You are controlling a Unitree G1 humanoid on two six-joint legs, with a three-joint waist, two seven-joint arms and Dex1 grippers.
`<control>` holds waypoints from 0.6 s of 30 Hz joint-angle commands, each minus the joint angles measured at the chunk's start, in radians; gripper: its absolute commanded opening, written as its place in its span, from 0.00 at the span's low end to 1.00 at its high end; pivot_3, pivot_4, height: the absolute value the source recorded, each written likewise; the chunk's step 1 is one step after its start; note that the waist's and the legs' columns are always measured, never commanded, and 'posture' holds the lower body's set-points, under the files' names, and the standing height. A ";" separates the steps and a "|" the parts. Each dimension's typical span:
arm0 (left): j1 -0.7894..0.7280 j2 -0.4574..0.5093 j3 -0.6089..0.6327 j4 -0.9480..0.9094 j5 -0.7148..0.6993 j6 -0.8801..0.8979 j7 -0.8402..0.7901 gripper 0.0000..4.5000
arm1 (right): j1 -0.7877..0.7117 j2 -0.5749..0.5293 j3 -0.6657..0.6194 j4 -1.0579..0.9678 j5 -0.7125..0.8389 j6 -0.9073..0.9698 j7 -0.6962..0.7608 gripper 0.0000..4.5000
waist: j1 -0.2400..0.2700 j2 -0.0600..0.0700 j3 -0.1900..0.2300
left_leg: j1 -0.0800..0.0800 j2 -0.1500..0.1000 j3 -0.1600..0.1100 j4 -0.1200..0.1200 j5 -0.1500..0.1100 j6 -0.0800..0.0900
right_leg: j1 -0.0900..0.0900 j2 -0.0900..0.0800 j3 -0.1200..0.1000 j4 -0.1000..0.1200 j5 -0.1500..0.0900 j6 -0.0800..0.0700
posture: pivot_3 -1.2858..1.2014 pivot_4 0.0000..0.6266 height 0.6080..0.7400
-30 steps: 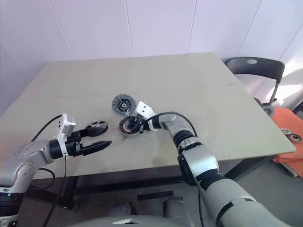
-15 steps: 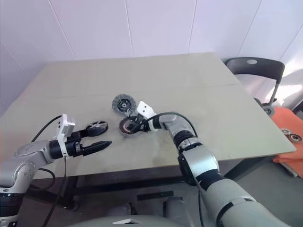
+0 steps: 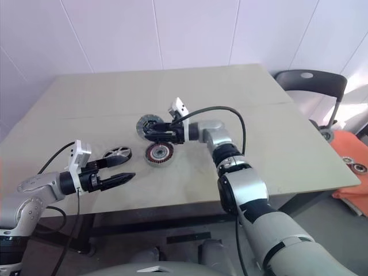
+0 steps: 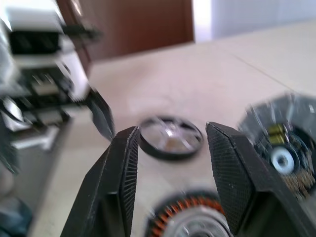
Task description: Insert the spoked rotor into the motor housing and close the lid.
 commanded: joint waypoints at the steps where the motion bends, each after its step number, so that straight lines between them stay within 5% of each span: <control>1: -0.015 0.003 0.022 -0.010 -0.010 -0.016 -0.005 1.00 | 0.005 0.002 0.011 -0.012 -0.003 -0.039 -0.021 0.31 | 0.000 0.000 0.000 | 0.000 0.000 0.000 0.000 0.000 0.000 | 0.000 0.000 0.000 0.000 0.000 0.000 | 0.52 0.00 1.00; 5: -0.008 0.007 0.029 -0.013 -0.011 -0.017 -0.005 1.00 | 0.021 0.008 0.034 -0.021 -0.008 -0.035 0.002 0.01 | -0.002 0.000 0.000 | -0.001 0.000 0.000 -0.001 0.000 0.000 | -0.002 0.000 0.000 0.000 0.000 0.000 | 0.52 0.00 1.00; 18: 0.117 0.022 0.165 -0.039 -0.029 -0.028 0.013 1.00 | 0.042 -0.039 0.066 -0.125 0.014 0.027 0.134 0.01 | 0.000 0.001 0.000 | -0.001 0.000 0.000 -0.001 0.000 0.000 | -0.002 -0.001 0.000 0.000 -0.001 -0.002 | 0.52 0.00 1.00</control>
